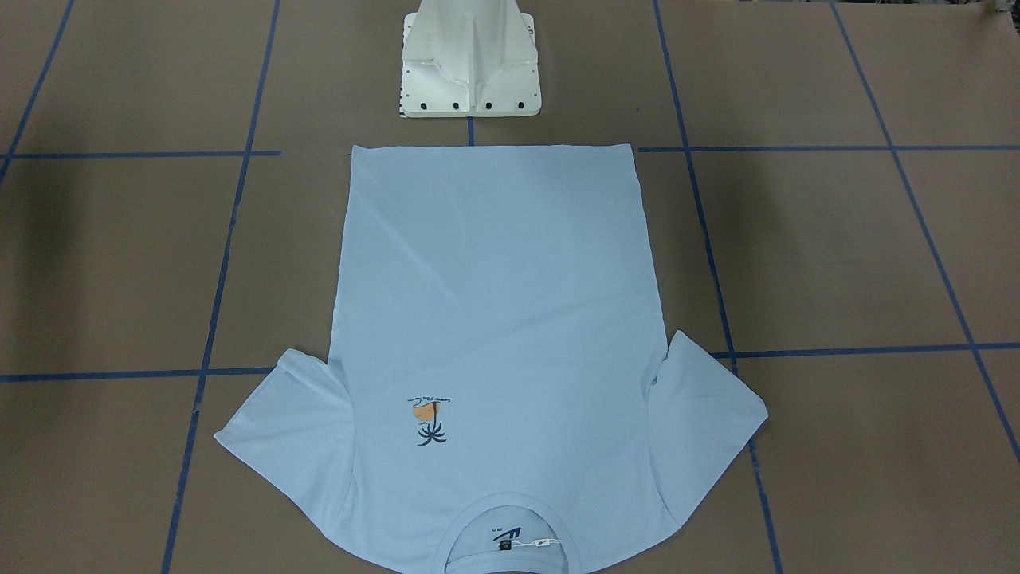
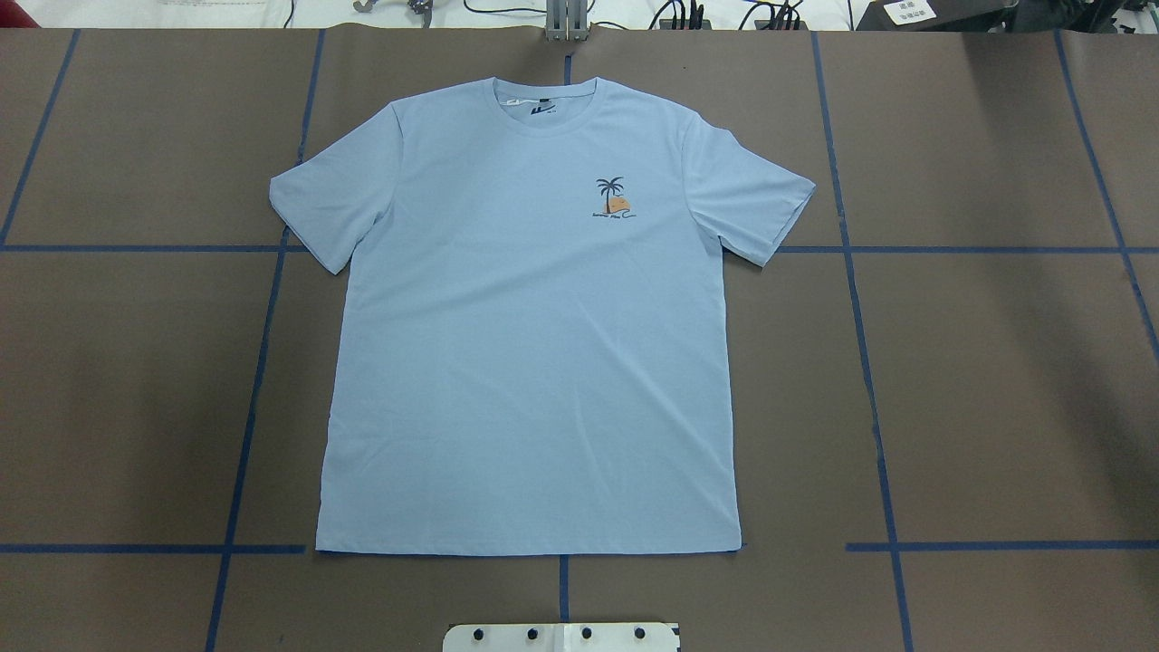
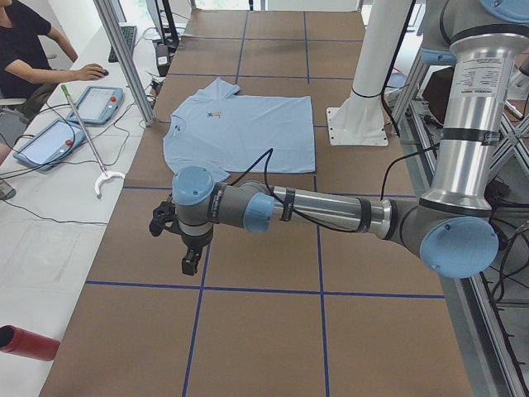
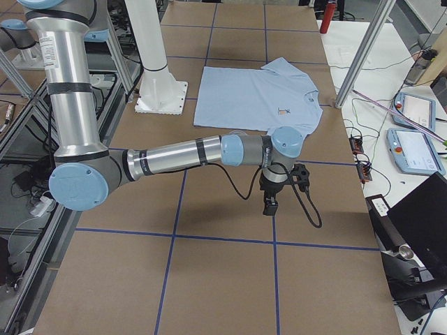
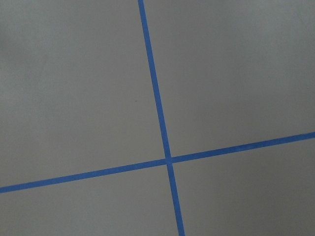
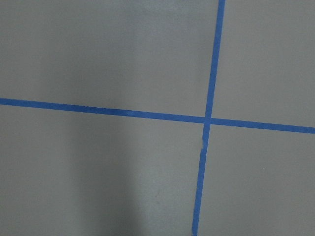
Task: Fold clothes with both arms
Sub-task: 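Move the right gripper toward the shirt's sleeve nearest it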
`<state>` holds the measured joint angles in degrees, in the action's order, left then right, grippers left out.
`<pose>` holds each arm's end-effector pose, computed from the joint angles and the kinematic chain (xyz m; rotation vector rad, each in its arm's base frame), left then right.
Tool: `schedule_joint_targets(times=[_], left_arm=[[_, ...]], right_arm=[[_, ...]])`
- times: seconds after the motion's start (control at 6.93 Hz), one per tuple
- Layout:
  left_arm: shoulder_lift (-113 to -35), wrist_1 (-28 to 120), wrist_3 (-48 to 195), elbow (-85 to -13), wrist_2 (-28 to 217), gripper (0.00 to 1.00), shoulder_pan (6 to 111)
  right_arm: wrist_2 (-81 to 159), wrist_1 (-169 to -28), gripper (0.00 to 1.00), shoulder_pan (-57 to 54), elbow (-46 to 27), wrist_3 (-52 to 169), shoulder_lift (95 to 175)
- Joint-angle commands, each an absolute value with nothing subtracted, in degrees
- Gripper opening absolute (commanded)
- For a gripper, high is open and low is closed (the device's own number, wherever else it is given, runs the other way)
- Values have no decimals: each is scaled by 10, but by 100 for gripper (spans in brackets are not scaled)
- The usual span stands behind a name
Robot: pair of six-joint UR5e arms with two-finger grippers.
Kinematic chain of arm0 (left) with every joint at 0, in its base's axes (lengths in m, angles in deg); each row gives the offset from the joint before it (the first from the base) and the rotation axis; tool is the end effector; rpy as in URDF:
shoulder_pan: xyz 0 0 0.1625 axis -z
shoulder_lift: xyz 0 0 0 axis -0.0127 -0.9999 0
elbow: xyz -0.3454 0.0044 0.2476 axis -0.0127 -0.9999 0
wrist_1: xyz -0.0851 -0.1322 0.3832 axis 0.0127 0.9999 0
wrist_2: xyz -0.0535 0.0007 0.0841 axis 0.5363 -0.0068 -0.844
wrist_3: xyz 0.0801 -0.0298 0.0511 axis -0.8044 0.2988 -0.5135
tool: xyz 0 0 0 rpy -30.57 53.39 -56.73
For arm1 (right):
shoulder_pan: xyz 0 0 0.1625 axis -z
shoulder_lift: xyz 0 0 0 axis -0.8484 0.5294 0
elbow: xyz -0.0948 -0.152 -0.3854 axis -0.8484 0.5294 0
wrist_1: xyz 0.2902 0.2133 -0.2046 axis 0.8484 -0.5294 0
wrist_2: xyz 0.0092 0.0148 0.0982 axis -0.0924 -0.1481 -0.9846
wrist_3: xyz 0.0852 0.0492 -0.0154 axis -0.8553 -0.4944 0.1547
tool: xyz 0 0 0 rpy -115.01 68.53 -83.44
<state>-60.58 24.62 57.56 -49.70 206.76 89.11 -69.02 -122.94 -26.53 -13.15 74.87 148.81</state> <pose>-0.0631 -0.5474 0.5794 0.2148 0.7547 0.1076 0.0170 -0.5341 0.5698 -0.0132 -0.7227 -0.0956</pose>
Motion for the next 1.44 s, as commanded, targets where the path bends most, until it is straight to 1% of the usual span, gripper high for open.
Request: schedule_joint_targets(times=[0.0, 0.14, 0.29, 0.43, 0.58, 0.87, 1.01, 1.15, 1.3], left_arm=[[-568, 252, 570, -553, 2071, 100, 888], [-564, 252, 570, -556, 2066, 100, 887], [-540, 253, 569, -570, 2072, 100, 887], [-538, 257, 569, -569, 2073, 100, 887], [-540, 258, 566, -569, 2073, 100, 886], [-540, 276, 565, -566, 2073, 100, 877], [-538, 300, 569, -565, 2083, 100, 872], [-538, 301, 570, -563, 2099, 100, 868], [-538, 302, 569, -563, 2102, 100, 867]], right_arm=[[-690, -1225, 100, -235, -134, 747, 1496], [-695, -1197, 100, -199, -137, 746, 1492], [-711, -1138, 100, -171, -136, 746, 1492], [-714, -1067, 100, -126, -130, 692, 1487], [-712, -1015, 100, -89, -109, 578, 1448], [-679, -967, 100, -35, -28, 340, 1329], [-622, -918, 100, -8, -6, 291, 1320], [-555, -860, 99, 17, 52, 192, 1286], [-543, -793, 97, 40, 116, 108, 1253]])
